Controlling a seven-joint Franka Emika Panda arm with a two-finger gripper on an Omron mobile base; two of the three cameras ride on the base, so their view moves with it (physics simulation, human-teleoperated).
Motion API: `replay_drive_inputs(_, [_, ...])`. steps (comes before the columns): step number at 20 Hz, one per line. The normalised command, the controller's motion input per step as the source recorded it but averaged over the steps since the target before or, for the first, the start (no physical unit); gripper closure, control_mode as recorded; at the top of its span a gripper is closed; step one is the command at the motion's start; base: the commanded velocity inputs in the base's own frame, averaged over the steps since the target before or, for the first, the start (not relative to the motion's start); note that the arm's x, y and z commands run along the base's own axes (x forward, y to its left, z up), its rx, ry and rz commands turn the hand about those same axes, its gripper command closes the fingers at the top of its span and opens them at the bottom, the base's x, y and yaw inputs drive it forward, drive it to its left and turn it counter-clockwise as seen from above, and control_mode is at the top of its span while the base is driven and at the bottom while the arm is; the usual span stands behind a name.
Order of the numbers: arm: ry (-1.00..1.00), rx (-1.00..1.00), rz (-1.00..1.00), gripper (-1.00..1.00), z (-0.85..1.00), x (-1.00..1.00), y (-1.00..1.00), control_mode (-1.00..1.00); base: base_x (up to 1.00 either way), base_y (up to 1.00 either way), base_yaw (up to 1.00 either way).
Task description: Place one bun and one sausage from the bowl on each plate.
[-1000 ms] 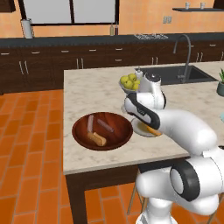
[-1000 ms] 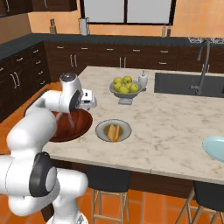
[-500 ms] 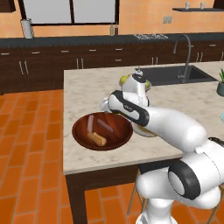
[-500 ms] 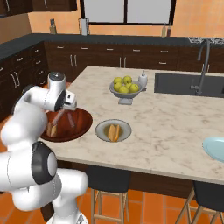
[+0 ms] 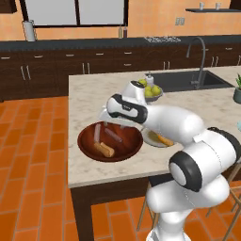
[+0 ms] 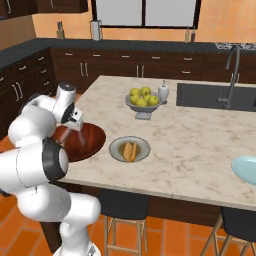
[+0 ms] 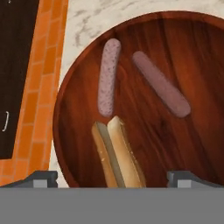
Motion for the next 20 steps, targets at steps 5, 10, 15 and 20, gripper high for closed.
replay_drive_inputs(5, [0.0,0.0,0.0,-1.0,-0.54,0.43,0.44,-1.0,0.0,0.0,0.0])
replay_drive_inputs(10, [-0.01,0.0,0.02,-1.0,-0.46,0.42,0.19,-1.0,0.0,0.0,0.0])
replay_drive_inputs(15, [-0.07,0.0,0.0,-1.0,-0.45,0.36,0.07,-1.0,0.0,0.0,0.0])
replay_drive_inputs(20, [-0.03,0.0,0.01,-1.0,-0.32,0.3,0.17,-1.0,0.0,0.0,0.0])
